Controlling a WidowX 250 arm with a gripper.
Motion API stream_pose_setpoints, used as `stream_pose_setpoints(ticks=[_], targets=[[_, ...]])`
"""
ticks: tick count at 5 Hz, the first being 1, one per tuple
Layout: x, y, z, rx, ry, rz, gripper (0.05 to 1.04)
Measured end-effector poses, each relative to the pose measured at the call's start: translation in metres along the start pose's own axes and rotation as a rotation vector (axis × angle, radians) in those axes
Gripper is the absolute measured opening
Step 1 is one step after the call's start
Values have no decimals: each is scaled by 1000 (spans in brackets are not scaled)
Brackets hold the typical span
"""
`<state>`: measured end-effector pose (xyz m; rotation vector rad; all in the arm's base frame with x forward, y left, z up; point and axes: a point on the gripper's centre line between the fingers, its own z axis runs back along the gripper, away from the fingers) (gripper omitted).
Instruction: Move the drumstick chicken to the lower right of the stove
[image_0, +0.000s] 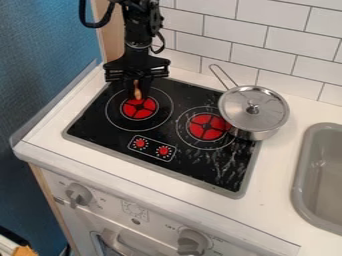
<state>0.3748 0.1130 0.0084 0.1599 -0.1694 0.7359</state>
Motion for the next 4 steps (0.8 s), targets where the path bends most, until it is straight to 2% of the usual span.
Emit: stream_pose_setpoints(ticks=[1,2,3,4], targets=[[-4,-10,2,-31,-6,-14,226],[-17,-28,34,-65,-51,3,226],[-36,-49,78,-109,-139,-10,226],[-76,-61,100,-88,-149,164,226]])
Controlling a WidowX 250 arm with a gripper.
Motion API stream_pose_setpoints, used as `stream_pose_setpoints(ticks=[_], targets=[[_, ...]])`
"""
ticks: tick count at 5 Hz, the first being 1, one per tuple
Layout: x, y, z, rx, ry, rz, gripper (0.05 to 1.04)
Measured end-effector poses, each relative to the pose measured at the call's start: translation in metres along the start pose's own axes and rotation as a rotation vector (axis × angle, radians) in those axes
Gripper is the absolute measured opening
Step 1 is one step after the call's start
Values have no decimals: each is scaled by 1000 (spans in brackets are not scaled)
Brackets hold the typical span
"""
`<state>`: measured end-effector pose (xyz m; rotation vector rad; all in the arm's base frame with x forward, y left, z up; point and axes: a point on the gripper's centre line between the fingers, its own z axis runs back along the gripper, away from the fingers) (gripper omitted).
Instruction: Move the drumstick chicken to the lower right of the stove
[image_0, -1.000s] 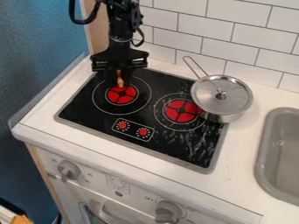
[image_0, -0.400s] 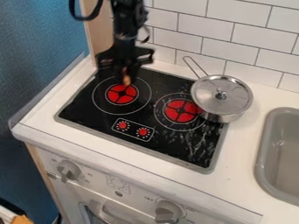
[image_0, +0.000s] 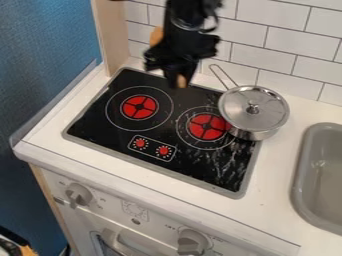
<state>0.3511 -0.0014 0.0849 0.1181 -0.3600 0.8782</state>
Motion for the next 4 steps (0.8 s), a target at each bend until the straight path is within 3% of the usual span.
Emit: stream_pose_setpoints(ticks=[1,2,3,4], targets=[[-52,-13,13,34,91,77,226],[-79,-9,16,51,158,156,226],[-106,-3,9,13,298,223,226],[-123,5,-4,36,293,232,226]])
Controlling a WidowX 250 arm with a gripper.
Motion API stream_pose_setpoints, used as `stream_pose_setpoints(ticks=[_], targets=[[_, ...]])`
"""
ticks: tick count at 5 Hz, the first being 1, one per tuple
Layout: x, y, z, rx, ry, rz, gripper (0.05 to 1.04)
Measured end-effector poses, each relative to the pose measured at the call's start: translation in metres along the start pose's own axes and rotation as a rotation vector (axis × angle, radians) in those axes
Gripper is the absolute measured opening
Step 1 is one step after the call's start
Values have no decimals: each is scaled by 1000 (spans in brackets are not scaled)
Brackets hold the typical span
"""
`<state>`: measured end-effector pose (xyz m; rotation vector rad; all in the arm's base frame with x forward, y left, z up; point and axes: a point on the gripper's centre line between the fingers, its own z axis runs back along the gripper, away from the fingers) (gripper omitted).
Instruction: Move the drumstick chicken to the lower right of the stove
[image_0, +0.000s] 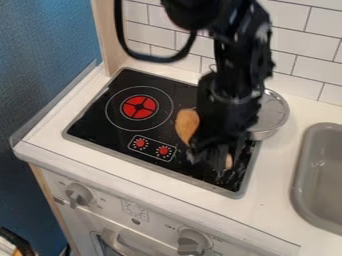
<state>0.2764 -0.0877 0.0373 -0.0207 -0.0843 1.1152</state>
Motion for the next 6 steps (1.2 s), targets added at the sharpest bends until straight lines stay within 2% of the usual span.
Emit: stream_pose_setpoints(ticks=[1,2,3,5,6], targets=[[-10,5,-18,18,-5,-22,226],[-8,4,-27,21,-24,-28,226],[-8,-2,-33,14,-26,-50,280],[-2,-3,-31,81,38,-65,863],[-3,-3,-31,82,56,-79,1008]])
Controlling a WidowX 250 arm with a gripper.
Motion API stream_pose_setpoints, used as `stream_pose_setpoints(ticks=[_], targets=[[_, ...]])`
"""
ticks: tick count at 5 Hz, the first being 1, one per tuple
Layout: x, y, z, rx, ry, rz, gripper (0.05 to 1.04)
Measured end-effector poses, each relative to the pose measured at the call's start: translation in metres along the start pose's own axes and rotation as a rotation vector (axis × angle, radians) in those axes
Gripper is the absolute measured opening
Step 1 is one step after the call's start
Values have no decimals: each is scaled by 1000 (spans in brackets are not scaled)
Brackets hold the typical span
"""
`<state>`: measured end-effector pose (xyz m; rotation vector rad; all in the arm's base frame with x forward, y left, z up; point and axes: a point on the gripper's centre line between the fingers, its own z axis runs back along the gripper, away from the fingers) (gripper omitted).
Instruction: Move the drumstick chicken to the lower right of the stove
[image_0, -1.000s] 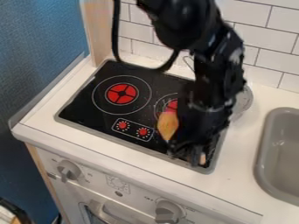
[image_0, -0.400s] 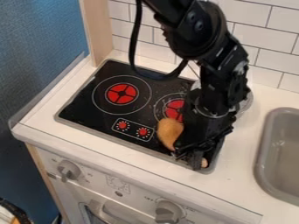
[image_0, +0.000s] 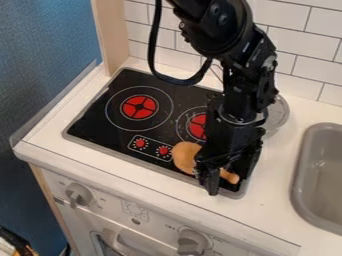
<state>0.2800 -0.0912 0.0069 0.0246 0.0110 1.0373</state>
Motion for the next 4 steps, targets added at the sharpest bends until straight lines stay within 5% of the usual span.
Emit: stream_pose_setpoints(ticks=[2,3,4], targets=[[5,-7,22,-35,-12,-13,999],[7,-13,56,-65,-99,-9,999],[2,-14,79,-37,-166,-21,999]])
